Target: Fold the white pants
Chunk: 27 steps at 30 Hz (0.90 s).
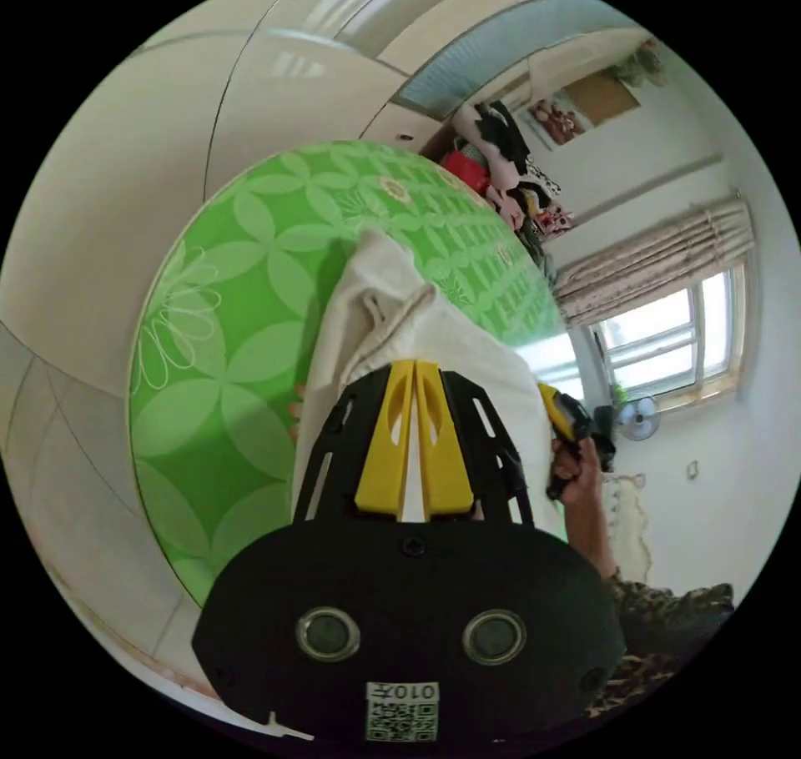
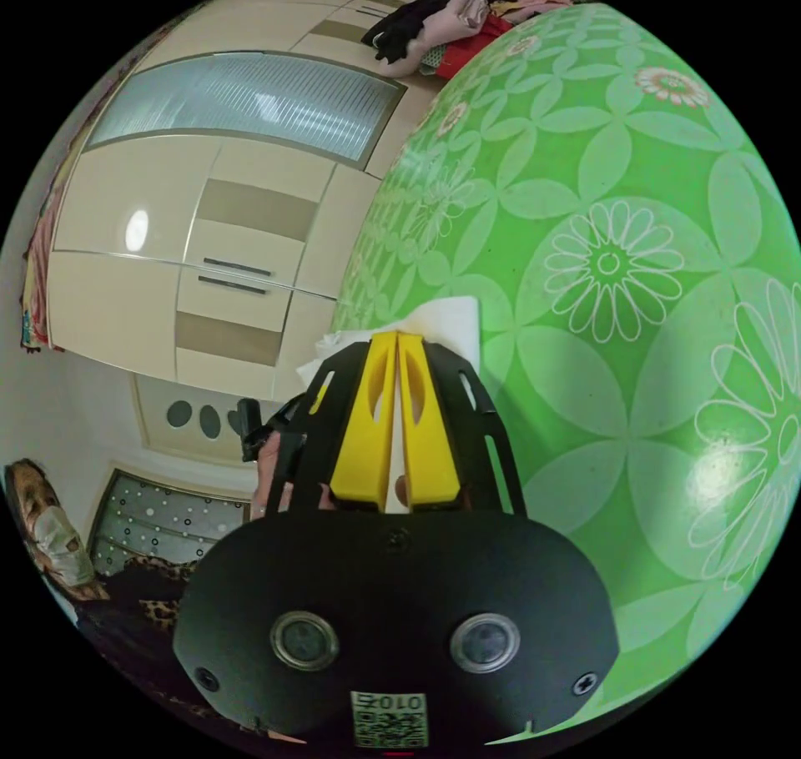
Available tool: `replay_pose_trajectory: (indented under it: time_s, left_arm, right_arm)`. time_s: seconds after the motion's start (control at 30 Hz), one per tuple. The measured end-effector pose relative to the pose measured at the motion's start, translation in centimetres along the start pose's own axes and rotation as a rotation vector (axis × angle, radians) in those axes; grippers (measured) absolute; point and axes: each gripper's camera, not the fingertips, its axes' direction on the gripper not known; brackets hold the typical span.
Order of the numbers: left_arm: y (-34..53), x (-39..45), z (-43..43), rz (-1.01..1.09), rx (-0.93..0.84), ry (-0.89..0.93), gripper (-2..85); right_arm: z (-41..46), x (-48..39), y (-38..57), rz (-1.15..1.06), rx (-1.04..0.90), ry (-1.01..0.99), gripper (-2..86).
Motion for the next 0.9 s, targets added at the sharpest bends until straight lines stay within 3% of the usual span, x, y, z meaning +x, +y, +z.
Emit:
replay_pose_trajectory:
  time_s: [0.1,0.2,0.27,0.37,0.43,0.5,0.53,0.6,0.8,0.9]
  left_arm:
    - [0.0,1.7,-1.3,0.028,0.006,0.058,-0.3]
    - [-0.2,3.7,-3.6,0.086,0.159,-0.104,-0.3]
    - [-1.6,2.4,-1.8,0.086,0.071,-0.207,-0.3]
    - [-1.7,1.2,-2.7,0.012,0.07,-0.105,-0.4]
    - [-1.0,2.3,-4.8,0.036,0.17,-0.048,-0.4]
    - [-0.6,3.9,-5.8,0.092,0.251,-0.171,-0.4]
    - [-1.0,4.2,-4.7,0.118,0.214,-0.279,-0.4]
    - [-2.1,2.5,-1.7,0.089,0.041,-0.308,-0.4]
    - [1.0,2.7,-8.7,0.087,0.251,-0.104,-0.3]
    - [4.3,0.8,-9.2,0.013,0.259,-0.002,-0.2]
  right_arm:
    - [-0.7,-0.4,-0.5,-0.01,-0.001,0.009,1.7]
    - [-1.3,-0.3,-0.8,-0.006,0.012,-0.036,1.8]
    - [-1.6,-0.6,-1.0,-0.007,0.013,-0.035,1.9]
    - [-1.9,-1.2,-1.3,-0.01,0.01,-0.018,2.0]
    - [-2.1,-1.4,-1.5,-0.007,0.01,-0.03,2.0]
    - [-2.2,-1.7,-1.6,-0.007,0.011,-0.034,2.1]
    - [-2.3,-1.9,-1.7,-0.007,0.011,-0.032,2.1]
    - [-2.3,-2.3,-1.7,-0.008,0.011,-0.031,2.1]
    - [-2.7,-4.1,-1.6,0.011,0.026,-0.02,2.6]
    - [-2.2,-8.2,-1.6,-0.152,0.002,-0.154,3.4]
